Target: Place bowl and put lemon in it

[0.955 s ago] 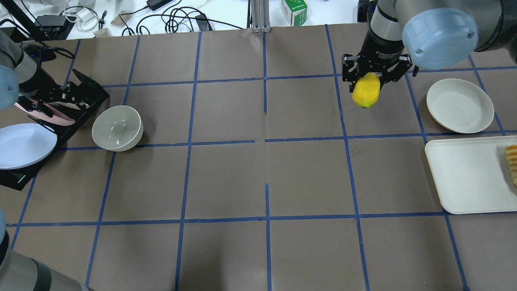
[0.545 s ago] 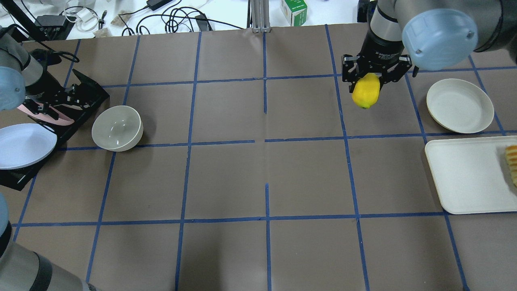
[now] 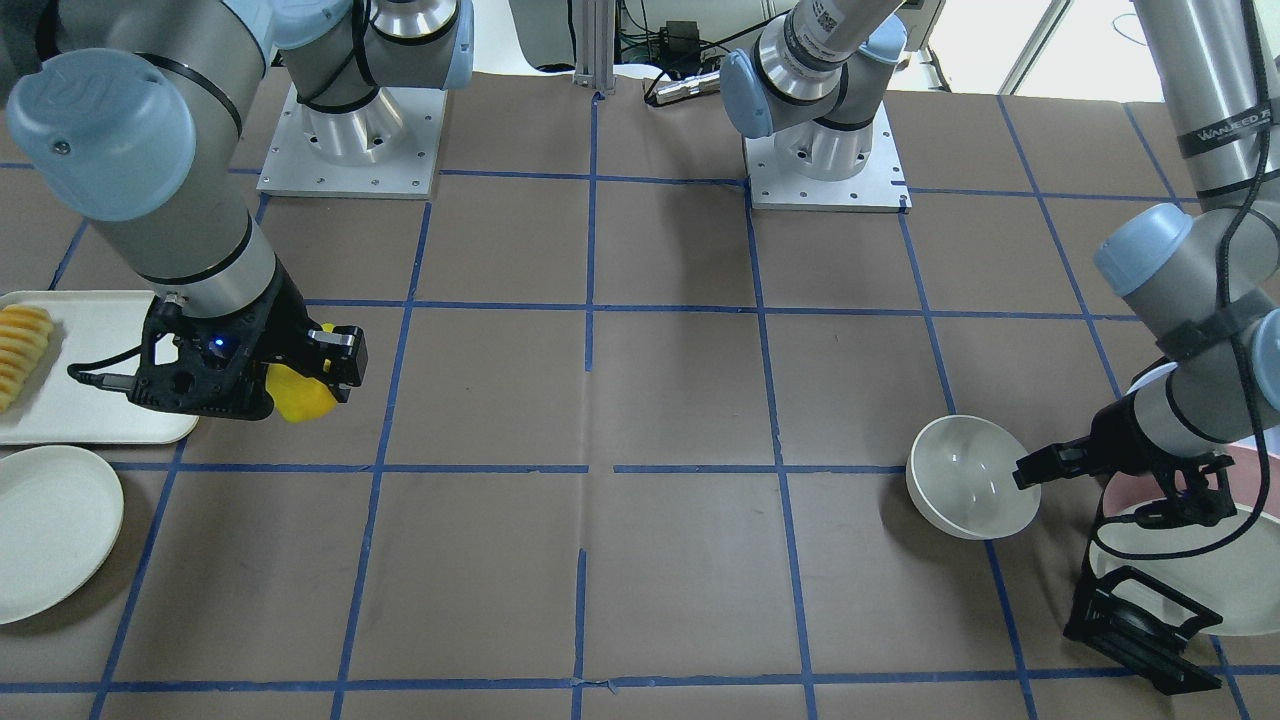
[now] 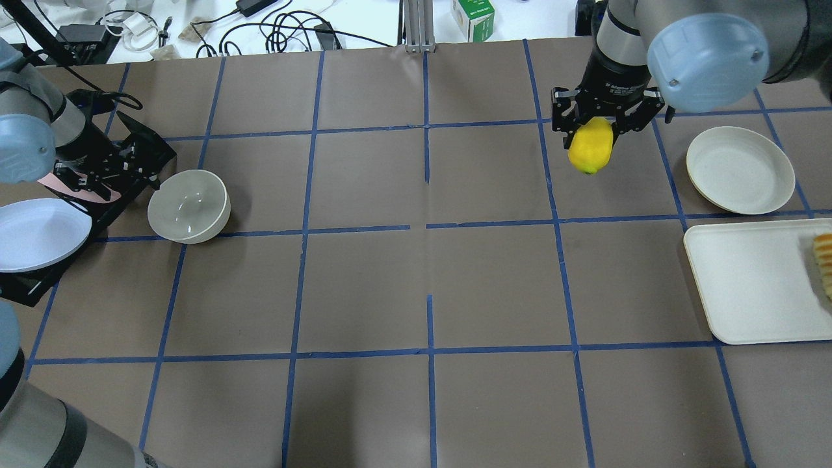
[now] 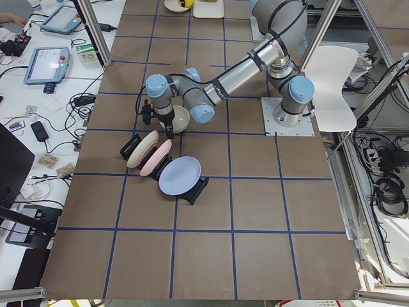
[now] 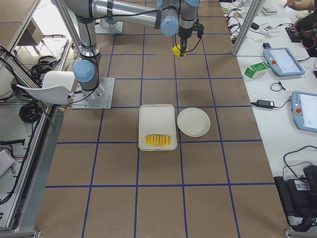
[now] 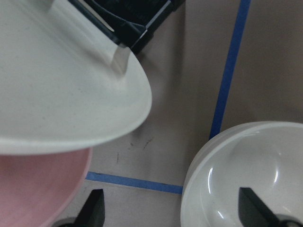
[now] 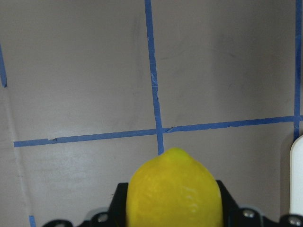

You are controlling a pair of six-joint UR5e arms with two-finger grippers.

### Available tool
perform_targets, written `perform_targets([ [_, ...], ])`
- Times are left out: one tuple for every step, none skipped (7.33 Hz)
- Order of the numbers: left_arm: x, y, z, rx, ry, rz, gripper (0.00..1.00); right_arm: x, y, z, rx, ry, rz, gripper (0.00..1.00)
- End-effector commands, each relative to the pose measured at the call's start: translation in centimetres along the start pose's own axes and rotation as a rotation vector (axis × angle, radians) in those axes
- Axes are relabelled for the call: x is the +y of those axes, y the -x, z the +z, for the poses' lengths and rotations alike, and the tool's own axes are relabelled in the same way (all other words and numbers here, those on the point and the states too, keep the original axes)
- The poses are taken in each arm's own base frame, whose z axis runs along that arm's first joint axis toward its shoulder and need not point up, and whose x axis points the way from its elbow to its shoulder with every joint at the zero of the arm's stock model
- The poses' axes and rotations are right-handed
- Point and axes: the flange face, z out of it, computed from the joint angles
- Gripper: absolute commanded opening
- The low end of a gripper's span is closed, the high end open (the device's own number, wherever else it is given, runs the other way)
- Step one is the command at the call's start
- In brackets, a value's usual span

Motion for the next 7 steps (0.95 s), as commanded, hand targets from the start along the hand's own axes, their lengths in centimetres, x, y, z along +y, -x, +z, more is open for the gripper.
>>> perform_targets([
  [-0.3, -0.4, 1.7, 0.058, 0.012, 0.003, 0.86, 0.0, -0.1, 0.0, 0.000, 0.001, 0.000, 0.21],
  [-0.5, -0.5, 2.2, 0.061, 0.019, 0.005, 0.35, 0.0, -0.1, 0.1, 0.000, 0.003, 0.000, 0.21],
  [-0.5, -0.5, 2.6, 0.065, 0.025, -0.003, 0.19, 0.0, 0.0, 0.0, -0.006, 0.000, 0.002, 0.21],
  [-0.5, -0.5, 2.7, 0.067, 0.028, -0.007, 0.00, 0.0, 0.0, 0.0, -0.006, 0.000, 0.002, 0.21],
  [-0.5, -0.6, 2.6, 0.066, 0.026, -0.007, 0.00, 0.0, 0.1, -0.1, -0.006, -0.001, 0.000, 0.21],
  [-0.4, -1.0, 2.5, 0.063, 0.029, -0.010, 0.00, 0.0, 0.1, 0.0, -0.006, 0.000, 0.000, 0.21],
  [-0.7, -1.8, 1.6, 0.061, 0.012, -0.005, 0.00, 0.0, 0.1, 0.0, -0.006, 0.000, 0.000, 0.21],
])
